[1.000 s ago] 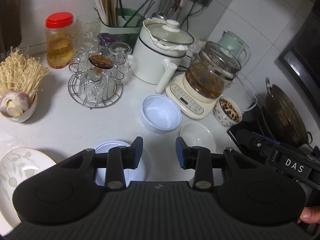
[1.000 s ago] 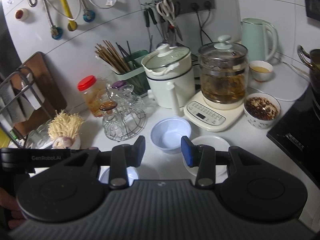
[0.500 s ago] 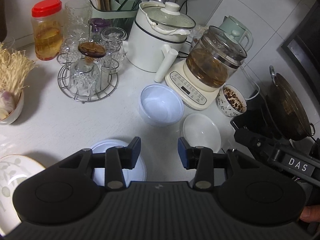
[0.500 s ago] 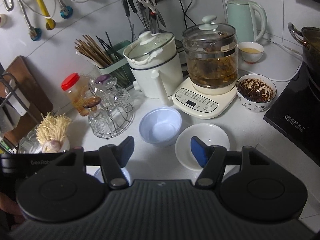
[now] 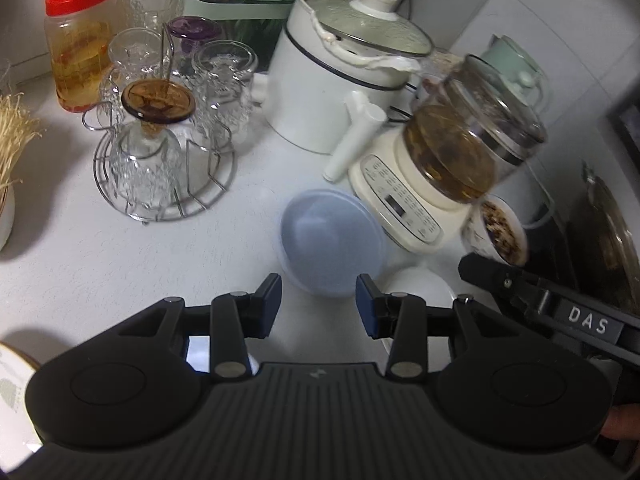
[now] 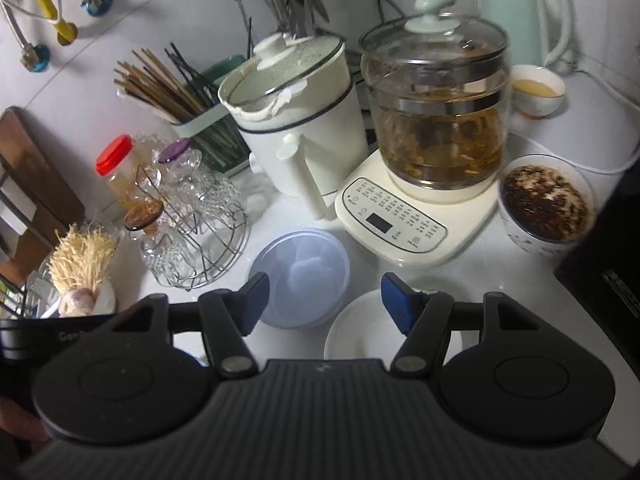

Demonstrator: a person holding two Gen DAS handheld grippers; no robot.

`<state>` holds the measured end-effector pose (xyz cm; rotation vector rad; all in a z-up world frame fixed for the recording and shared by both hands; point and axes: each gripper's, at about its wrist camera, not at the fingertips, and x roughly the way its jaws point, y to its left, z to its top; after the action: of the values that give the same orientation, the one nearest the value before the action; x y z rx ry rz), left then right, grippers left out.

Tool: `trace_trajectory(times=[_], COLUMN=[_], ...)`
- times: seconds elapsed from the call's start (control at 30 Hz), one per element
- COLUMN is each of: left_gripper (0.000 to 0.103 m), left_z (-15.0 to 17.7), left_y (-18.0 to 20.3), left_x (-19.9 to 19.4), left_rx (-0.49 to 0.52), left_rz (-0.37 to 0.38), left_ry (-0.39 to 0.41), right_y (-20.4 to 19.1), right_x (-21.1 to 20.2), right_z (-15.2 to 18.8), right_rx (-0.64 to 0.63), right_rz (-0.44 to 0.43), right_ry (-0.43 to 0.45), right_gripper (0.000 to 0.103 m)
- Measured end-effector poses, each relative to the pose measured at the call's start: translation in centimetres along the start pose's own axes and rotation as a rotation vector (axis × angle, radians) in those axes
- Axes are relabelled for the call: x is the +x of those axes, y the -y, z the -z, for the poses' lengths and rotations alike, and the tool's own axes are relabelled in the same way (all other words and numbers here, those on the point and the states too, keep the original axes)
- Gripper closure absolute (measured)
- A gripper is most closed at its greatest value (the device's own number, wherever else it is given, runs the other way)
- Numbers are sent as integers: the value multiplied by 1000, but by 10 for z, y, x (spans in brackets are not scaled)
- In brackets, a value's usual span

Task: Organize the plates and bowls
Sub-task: 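Close both grippers on the rim of the second blue bowl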

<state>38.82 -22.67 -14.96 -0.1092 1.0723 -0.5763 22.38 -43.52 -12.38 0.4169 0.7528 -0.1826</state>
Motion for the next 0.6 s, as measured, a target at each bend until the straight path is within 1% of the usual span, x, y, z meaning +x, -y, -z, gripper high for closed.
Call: trace_trajectory(times=[0.07,0.13,0.17,0.2,0.33,0.6], left_gripper=[56,56,57,57,57,59], left_z=[-5,-10,-12,-14,-21,-28], left_y=[-2,-4,-3,-3,-4,-12], left_x=[10,20,24,29,49,80], left_rx=[-34,-73,-83,-91,-102,-143], left_rz=[-18,-17,-23,-30,-53,-103], left_ry=[6,0,-1,-3,-24,-53], right_y=[3,6,7,8,11,18], right_x=[12,25,31,38,61,101], right_z=[-7,-13,-16,-18,-23,-28], right_rx=[-16,-29,-32,-33,-42,-57], right_rz=[-15,-26,-34,-44,-61,-78], right_ry=[-24,-52,-67,-83,-133,-202], right_gripper=[44,47,52,55,61,62])
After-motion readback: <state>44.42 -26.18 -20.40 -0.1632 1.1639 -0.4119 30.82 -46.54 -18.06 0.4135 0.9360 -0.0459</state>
